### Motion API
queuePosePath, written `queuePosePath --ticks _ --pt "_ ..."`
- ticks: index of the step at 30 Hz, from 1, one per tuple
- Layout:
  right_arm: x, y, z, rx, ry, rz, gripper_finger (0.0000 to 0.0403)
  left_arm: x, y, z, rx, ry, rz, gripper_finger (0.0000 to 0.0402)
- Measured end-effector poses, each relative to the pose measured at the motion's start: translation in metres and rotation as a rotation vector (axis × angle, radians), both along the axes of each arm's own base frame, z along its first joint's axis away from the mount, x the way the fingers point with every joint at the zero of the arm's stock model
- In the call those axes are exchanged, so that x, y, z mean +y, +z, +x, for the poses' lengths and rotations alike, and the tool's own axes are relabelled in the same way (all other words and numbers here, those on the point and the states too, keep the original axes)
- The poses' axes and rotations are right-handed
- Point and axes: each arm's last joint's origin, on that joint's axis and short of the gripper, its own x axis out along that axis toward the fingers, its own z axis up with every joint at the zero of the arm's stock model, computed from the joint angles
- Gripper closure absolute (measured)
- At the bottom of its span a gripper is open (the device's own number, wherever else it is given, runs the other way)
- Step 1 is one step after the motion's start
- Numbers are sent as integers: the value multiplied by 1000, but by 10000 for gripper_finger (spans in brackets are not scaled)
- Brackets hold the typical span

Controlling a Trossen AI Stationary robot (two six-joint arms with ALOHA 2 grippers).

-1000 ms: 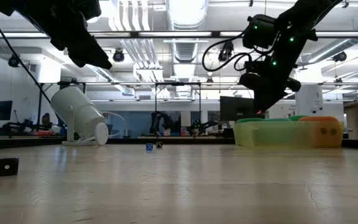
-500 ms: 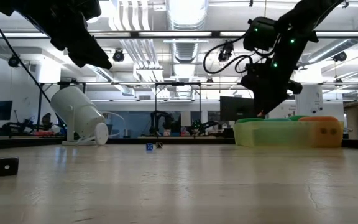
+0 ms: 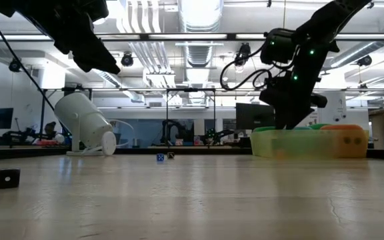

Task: Pick & Place Dice
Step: Put the small blue dice into the yellow bin

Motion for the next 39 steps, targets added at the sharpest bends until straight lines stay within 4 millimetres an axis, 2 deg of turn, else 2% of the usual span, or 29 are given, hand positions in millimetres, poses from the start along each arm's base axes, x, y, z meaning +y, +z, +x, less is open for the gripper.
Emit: queuePosePath --ticks 3,10,15,21,26,31,39 --pt "0 6 -1 -6 17 -11 220 0 0 0 -1 0 0 227" --pt "9 34 -7 -117 51 -66 220 0 0 0 -1 0 0 227" --pt "29 51 -8 -196 132 -93 220 0 0 0 -1 0 0 227" --pt "67 58 -1 -231 321 -103 220 2 -2 1 11 16 -1 228" --pt "100 63 8 -304 491 -120 220 10 -14 8 79 95 -37 233" --pt "129 69 13 -383 636 -138 220 19 -33 19 183 112 13 239" --pt "153 76 15 -473 749 -151 220 42 -68 38 303 195 29 246"
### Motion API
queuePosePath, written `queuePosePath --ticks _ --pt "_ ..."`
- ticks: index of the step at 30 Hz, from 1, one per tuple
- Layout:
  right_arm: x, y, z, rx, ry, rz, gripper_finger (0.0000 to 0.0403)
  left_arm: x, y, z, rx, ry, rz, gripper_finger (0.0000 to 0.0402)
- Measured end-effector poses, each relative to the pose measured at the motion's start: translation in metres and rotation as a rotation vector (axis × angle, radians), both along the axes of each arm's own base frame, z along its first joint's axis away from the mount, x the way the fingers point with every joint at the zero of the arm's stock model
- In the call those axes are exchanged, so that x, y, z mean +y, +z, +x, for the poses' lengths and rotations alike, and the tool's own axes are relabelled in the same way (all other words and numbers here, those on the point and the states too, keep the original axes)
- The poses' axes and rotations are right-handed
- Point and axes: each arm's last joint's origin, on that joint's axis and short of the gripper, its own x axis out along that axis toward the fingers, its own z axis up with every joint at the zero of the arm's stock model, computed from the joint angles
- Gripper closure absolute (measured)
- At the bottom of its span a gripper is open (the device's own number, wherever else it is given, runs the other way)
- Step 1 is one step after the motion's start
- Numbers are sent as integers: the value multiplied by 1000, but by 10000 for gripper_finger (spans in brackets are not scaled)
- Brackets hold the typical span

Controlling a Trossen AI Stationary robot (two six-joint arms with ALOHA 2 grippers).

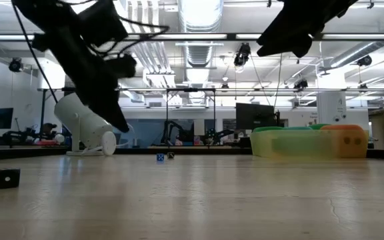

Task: Pick & Place Dice
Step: Put the small blue dice into the yellow bin

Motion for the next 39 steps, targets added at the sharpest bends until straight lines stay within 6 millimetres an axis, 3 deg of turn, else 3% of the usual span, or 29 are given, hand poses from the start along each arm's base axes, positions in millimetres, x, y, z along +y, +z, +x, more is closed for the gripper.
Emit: queuePosePath --ticks 9,15,19,29,39 --pt "1 1 1 -19 -11 -6 220 28 -21 36 36 104 -13 246" --pt "0 1 1 -20 -19 -7 220 36 -30 62 194 65 -4 246" --pt "0 1 1 -19 -19 -9 220 37 -35 68 279 66 -13 246" --pt "0 1 1 -17 -17 -11 220 44 -31 78 188 97 18 247" --pt "0 1 1 -17 -17 -10 220 52 -33 74 225 124 23 263"
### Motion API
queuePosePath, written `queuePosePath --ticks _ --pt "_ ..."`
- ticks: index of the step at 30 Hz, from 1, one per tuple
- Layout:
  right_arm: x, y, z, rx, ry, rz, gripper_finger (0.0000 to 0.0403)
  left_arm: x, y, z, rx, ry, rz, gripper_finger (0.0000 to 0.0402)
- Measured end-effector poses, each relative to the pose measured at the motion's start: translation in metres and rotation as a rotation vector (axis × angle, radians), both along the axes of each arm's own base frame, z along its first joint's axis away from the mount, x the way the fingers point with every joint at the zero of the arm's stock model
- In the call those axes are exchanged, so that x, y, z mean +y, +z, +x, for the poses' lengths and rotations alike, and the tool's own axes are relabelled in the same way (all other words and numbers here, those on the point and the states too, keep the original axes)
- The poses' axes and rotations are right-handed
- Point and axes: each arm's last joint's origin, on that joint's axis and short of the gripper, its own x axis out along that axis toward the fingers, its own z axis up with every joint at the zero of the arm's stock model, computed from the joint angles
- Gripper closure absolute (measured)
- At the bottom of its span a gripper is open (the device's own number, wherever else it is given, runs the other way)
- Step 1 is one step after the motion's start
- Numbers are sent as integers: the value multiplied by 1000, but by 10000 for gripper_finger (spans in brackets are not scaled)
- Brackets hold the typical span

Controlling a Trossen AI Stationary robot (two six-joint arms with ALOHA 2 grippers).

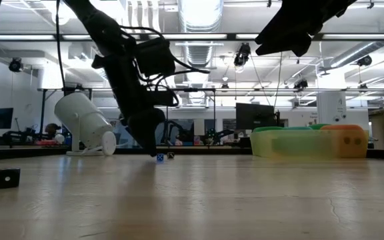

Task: Pick & Place Dice
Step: Put the small blue dice into the yellow bin

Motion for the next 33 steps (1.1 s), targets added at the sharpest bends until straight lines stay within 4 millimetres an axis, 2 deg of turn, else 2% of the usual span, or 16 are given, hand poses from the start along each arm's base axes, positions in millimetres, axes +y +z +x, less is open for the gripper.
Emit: queuePosePath --ticks 13,26,33 --pt "0 0 0 0 2 1 220 5 2 7 -80 23 10 266" --pt "0 0 0 1 2 1 220 6 4 -1 -15 46 44 266" --pt "0 0 0 1 2 1 220 -6 0 1 -38 4 -118 266"
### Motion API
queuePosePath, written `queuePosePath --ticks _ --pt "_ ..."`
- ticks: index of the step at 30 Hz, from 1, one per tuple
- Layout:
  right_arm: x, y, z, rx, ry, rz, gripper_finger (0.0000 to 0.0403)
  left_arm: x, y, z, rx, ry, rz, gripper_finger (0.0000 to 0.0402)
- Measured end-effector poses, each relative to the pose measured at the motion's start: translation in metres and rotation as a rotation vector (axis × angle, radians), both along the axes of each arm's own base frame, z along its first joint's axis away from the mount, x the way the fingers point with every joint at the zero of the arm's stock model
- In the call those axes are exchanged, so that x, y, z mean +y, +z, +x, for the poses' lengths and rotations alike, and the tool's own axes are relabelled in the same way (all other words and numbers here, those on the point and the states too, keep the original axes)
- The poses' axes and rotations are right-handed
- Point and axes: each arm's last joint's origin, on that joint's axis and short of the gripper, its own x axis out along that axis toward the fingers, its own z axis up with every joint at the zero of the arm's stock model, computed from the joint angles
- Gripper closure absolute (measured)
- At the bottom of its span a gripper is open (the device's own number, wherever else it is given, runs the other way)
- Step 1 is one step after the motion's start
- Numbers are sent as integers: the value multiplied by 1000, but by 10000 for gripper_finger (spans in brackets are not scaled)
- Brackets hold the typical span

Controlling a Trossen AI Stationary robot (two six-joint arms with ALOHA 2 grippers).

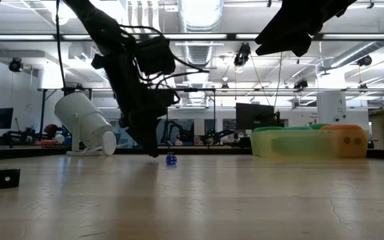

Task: Pick & Place Dice
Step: Put the small blue dice into the yellow bin

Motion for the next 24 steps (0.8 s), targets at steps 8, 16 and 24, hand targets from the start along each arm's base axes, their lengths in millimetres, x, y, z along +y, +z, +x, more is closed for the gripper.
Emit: queuePosePath --ticks 8,16,24 --pt "0 0 0 0 0 -1 220 -40 0 6 -16 -146 -61 266" --pt "0 0 0 0 0 -1 220 -50 -1 12 -71 -158 -83 266" --pt "0 0 0 0 0 -1 220 -51 -14 18 -76 -167 -96 266"
